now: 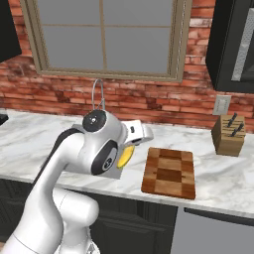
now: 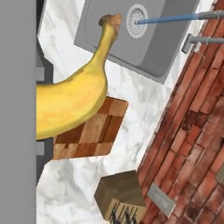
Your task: Pick the banana from the sink and place it on the cutting board to airdry. Then turn off the sink faucet.
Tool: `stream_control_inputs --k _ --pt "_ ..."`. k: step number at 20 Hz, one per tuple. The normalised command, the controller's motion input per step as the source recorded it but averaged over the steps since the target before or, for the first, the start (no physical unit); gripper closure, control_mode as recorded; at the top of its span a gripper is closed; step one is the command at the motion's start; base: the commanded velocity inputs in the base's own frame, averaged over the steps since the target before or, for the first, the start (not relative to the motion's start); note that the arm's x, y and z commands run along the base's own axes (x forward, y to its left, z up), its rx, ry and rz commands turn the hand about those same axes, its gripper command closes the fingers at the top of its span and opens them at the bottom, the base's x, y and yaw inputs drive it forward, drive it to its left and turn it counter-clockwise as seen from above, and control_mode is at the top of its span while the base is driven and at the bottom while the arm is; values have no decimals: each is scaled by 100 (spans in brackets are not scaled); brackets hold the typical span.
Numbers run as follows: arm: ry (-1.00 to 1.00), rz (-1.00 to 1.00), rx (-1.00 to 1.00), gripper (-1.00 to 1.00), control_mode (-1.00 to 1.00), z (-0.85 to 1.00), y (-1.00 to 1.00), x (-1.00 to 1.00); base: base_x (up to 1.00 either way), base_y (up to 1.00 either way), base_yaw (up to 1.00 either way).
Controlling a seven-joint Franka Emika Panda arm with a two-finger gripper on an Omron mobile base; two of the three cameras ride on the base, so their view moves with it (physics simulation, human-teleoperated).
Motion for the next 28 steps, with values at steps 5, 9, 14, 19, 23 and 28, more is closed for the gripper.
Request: stream_control_inputs --k 5,9,14,19,23,28 --pt "9 1 0 100 -100 -21 -17 0 0 0 0" --pt "13 3 0 100 -100 -31 -17 3 0 0 0" --pt "18 8 0 100 -100 -23 -15 11 0 0 0" --pt "2 11 0 100 -100 -30 -15 0 0 0 0" --pt "0 13 0 100 -100 -29 -8 0 0 0 0" --pt "0 13 0 100 -100 -30 0 6 0 0 0"
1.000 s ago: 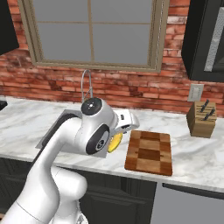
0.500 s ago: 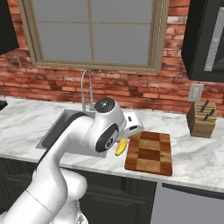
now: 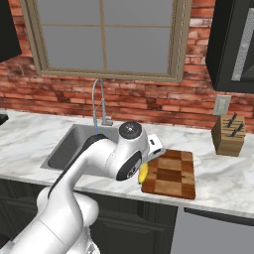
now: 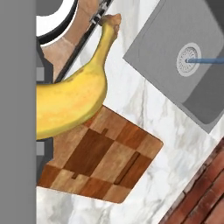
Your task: Pick the banana from the sink and place it on the cutting board to airdry. Then turn off the sink faucet.
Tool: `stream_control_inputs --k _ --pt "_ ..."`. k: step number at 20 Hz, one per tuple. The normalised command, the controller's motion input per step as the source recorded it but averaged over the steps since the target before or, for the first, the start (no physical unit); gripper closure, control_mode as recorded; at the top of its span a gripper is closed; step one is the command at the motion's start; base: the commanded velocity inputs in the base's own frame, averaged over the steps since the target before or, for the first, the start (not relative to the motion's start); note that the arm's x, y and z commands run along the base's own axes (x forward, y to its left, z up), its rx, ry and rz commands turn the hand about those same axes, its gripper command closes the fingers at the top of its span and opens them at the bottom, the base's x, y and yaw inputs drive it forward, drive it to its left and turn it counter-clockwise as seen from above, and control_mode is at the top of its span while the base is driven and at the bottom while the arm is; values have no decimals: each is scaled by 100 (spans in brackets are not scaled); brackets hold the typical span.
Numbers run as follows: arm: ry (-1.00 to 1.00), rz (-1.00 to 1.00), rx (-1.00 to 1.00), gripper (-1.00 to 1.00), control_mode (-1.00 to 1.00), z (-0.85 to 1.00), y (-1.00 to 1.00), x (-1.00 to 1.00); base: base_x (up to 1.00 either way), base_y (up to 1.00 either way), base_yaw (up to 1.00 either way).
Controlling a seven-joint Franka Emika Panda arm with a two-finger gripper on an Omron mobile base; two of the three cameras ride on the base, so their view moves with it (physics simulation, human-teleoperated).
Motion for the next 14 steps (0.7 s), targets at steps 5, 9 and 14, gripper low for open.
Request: stream_control_inputs --k 5,9,14 --pt "0 12 0 100 -100 -22 -7 10 0 0 0" --pt "1 7 0 100 -100 -7 -13 13 0 0 0" --pt "3 3 0 100 -100 0 -26 23 0 0 0"
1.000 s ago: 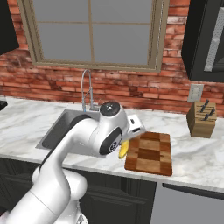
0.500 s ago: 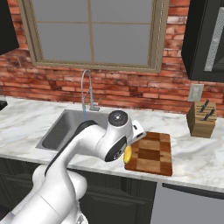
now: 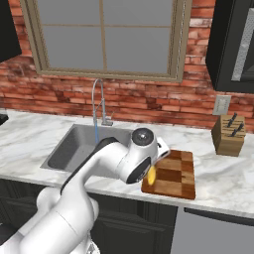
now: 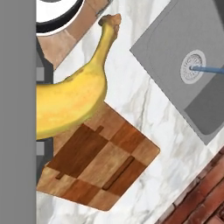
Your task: Pick the banana from the sink and place it on the cutting board to airdry. Then turn off the sink faucet.
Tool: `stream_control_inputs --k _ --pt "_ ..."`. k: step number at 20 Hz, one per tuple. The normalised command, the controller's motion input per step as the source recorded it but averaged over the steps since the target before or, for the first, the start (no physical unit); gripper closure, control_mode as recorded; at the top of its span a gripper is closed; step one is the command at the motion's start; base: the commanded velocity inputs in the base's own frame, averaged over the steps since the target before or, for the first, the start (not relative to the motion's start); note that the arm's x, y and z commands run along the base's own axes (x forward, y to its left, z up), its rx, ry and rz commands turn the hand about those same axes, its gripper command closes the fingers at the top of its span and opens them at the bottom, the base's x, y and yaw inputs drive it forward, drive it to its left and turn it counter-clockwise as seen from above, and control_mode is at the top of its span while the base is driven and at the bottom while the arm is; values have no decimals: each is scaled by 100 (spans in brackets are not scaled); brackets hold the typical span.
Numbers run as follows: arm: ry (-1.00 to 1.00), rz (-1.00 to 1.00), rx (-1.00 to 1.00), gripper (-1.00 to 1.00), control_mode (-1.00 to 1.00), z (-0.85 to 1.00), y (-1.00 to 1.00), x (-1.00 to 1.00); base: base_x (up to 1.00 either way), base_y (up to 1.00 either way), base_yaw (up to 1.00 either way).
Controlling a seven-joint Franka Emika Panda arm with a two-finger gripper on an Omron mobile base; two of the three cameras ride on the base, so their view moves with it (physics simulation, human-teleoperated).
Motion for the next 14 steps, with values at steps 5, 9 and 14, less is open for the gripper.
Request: stream_control_inputs --k 5,9,14 --pt "4 2 0 100 -100 -11 -17 33 0 0 0" --pt "1 2 0 100 -100 -32 -6 24 0 0 0" --pt "0 2 0 100 -100 -37 -2 21 0 0 0"
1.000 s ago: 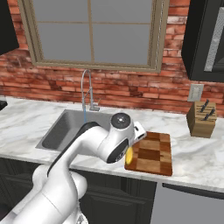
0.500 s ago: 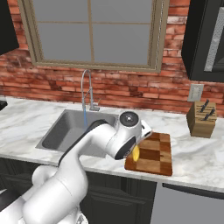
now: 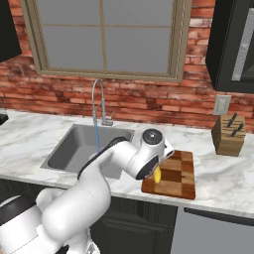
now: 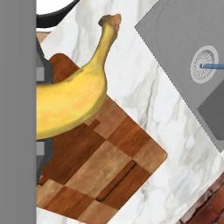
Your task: Pick the banana from the sink and place it on the cutting board to airdry. Then turn off the sink faucet.
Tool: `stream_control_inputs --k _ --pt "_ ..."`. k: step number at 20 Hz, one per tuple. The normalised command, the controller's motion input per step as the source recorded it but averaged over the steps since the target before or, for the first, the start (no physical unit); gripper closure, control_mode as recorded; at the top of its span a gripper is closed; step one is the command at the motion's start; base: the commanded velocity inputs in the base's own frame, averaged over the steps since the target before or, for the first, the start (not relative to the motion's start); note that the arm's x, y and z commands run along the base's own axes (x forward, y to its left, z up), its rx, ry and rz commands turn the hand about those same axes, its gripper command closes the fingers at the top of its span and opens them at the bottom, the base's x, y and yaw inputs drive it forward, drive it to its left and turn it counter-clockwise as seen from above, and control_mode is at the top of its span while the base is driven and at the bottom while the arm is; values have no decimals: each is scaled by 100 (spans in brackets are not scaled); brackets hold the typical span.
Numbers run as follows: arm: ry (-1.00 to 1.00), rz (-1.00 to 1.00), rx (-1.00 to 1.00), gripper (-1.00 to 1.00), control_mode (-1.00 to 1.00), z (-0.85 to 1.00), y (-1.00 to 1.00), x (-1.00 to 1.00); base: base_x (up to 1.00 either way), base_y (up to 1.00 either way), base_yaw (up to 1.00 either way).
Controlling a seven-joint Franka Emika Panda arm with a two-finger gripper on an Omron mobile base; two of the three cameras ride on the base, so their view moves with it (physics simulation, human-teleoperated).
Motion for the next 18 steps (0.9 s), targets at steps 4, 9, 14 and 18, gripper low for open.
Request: stream_control_inputs --k 4,9,14,18 --pt "0 3 0 100 -100 -31 -1 21 0 0 0" --pt "0 1 0 100 -100 -17 -5 20 0 0 0" --pt "0 2 0 100 -100 -19 -11 19 0 0 0" --pt "0 2 0 100 -100 -24 -14 17 0 0 0"
